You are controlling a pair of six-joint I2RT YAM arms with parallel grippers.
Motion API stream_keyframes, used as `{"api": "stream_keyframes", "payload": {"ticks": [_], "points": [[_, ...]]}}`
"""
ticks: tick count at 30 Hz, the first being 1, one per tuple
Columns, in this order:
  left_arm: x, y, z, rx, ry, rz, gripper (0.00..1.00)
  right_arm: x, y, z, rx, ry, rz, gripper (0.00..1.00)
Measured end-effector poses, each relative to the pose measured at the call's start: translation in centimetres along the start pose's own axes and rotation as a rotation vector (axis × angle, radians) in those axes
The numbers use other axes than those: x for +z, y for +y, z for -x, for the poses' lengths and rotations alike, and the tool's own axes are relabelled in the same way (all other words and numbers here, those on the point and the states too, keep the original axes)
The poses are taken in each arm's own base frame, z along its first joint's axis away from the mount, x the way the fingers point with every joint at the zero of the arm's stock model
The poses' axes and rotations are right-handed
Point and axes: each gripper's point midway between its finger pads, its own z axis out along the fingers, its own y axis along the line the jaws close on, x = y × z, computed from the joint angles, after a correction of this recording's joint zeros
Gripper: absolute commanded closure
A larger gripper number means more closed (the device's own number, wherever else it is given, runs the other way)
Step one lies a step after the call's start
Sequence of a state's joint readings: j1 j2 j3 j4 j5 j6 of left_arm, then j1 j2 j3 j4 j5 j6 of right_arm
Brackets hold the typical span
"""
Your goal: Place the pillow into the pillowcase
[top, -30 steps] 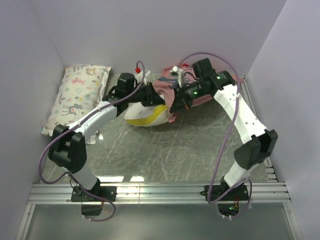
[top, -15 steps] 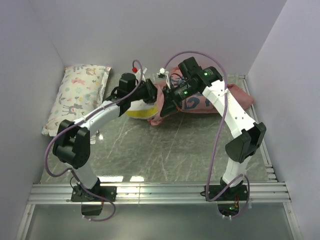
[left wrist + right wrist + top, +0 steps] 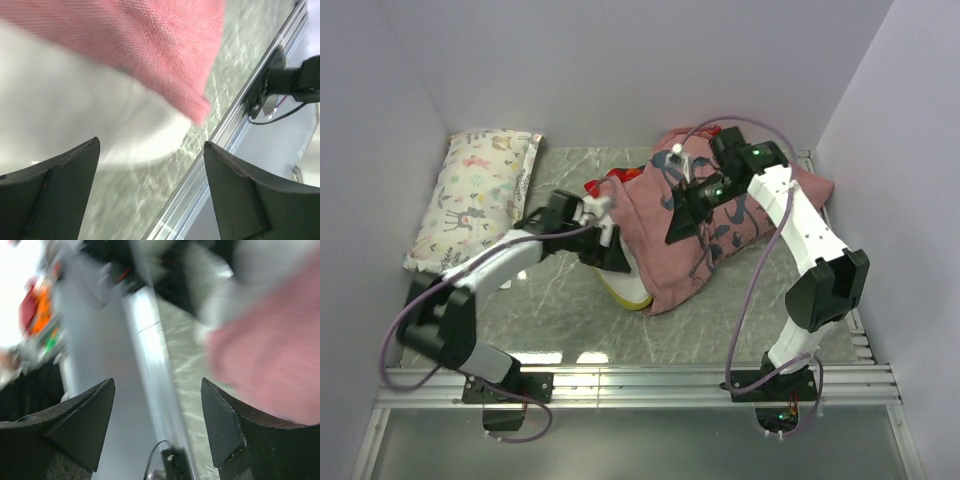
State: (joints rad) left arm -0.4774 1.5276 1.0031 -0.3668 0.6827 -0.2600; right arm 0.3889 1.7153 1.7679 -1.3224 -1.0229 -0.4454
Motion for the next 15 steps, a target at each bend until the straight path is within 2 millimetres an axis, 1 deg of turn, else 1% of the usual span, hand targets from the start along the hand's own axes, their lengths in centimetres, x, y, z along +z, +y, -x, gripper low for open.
{"api": "stream_keyframes", "payload": {"ticks": [1,2,3,5,6,7,9,10,11,13,15], "points": [[-2.3,0.1,0.9,0.017,-0.059,0.005,0.09,-1.0,-1.5,0.8,0.013,-0.028,-0.075,0.24],[-4.0,0.2,1.9,0.030,-0.114,0.015,0.09,-1.5,-2.8,1.5,0.019,-0.049,-0.143,0.24],[-6.3,0.4,3.4,0.044,-0.196,0.030,0.09,-1.8,-3.9,2.0,0.022,-0.064,-0.196,0.25],[-9.7,1.4,5.6,0.045,-0.315,0.071,0.11,-1.8,-6.1,3.4,0.026,-0.087,-0.310,0.27],[-11.1,2.6,6.5,0.025,-0.363,0.103,0.12,-1.7,-7.0,4.3,0.020,-0.095,-0.351,0.27],[-12.1,3.5,7.3,0.006,-0.397,0.128,0.14,-1.2,-7.7,5.5,0.005,-0.103,-0.387,0.27],[-12.4,6.0,8.0,-0.053,-0.414,0.164,0.17,0.3,-9.3,7.9,-0.026,-0.108,-0.444,0.28],[-12.1,7.7,8.1,-0.098,-0.410,0.186,0.18,1.3,-10.0,8.6,-0.042,-0.107,-0.462,0.28],[-11.6,9.6,7.9,-0.146,-0.395,0.208,0.19,2.6,-10.7,9.1,-0.054,-0.098,-0.477,0.28],[-10.4,12.9,7.1,-0.233,-0.358,0.242,0.20,5.5,-12.0,9.0,-0.057,-0.062,-0.503,0.27],[-8.9,15.7,5.9,-0.320,-0.311,0.264,0.19,8.1,-13.4,8.0,-0.040,-0.019,-0.533,0.25]]}}
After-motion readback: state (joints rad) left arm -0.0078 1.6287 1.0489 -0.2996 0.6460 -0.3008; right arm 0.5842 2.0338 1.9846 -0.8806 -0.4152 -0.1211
